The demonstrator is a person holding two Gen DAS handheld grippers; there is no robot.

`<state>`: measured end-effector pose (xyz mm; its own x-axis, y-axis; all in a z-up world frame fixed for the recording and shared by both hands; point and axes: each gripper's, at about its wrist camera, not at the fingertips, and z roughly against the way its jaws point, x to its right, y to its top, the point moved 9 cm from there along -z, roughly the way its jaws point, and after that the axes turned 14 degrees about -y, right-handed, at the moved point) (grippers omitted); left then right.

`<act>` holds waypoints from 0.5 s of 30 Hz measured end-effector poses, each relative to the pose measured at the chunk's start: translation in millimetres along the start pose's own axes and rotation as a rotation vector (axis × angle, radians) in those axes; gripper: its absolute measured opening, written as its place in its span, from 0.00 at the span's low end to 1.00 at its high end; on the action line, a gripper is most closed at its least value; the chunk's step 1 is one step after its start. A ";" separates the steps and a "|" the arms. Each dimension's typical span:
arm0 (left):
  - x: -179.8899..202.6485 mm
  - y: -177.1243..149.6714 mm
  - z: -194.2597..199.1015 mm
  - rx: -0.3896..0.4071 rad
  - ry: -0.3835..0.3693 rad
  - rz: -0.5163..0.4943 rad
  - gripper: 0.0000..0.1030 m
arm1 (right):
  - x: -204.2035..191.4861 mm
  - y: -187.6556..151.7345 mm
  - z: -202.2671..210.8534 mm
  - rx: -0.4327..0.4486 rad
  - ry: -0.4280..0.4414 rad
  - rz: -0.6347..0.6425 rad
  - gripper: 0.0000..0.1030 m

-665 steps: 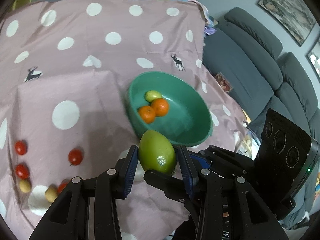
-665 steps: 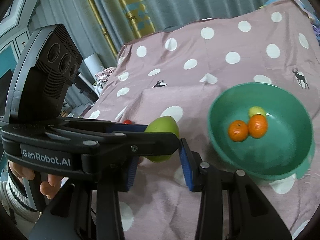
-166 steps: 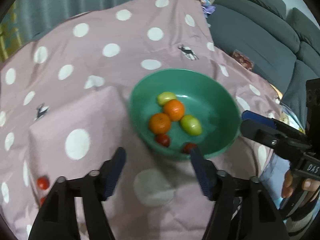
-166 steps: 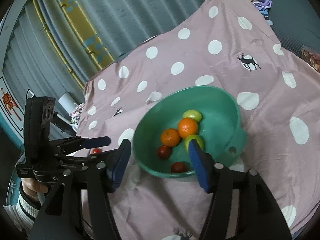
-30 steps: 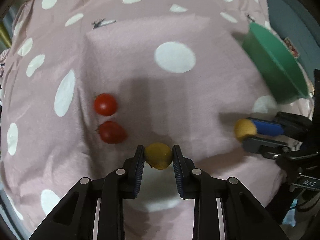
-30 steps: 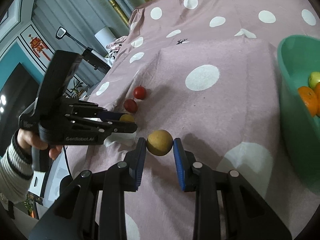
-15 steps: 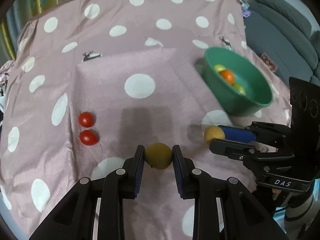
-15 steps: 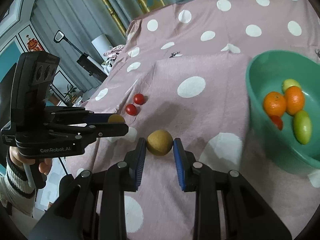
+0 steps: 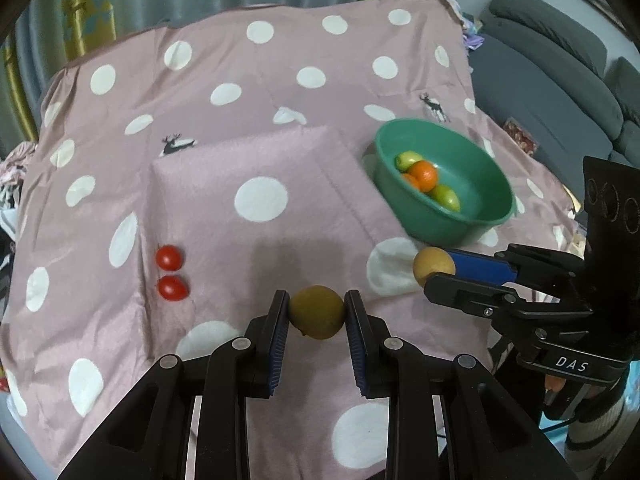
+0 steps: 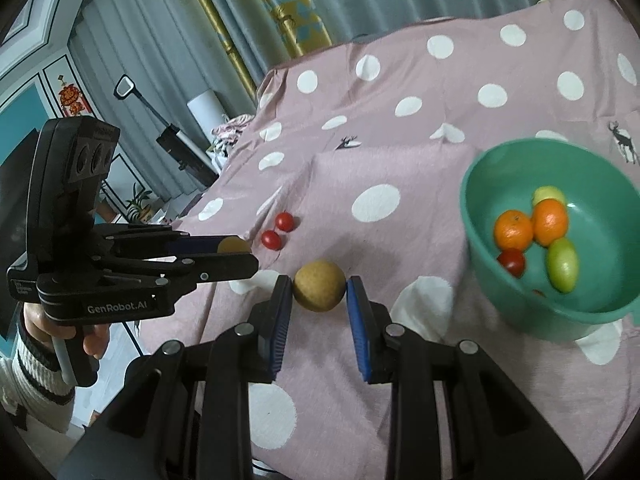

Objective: Organize fruits
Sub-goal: 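Carry both held yellow tomatoes over the green bowl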

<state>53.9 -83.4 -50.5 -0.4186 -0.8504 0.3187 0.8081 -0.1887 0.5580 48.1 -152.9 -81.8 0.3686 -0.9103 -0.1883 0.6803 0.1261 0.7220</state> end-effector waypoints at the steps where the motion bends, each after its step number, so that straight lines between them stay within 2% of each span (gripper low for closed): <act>1: 3.0 2.2 0.0 0.003 -0.003 -0.006 0.27 | 3.0 1.4 3.2 0.010 -0.005 -0.006 0.28; 15: 51.9 50.7 -26.4 0.038 -0.071 -0.099 0.27 | 65.8 18.4 32.4 0.096 -0.114 -0.116 0.28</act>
<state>84.1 -150.1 -25.9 -0.5246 -0.7917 0.3131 0.7455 -0.2497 0.6179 64.3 -223.3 -59.3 0.2137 -0.9559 -0.2014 0.6484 -0.0154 0.7612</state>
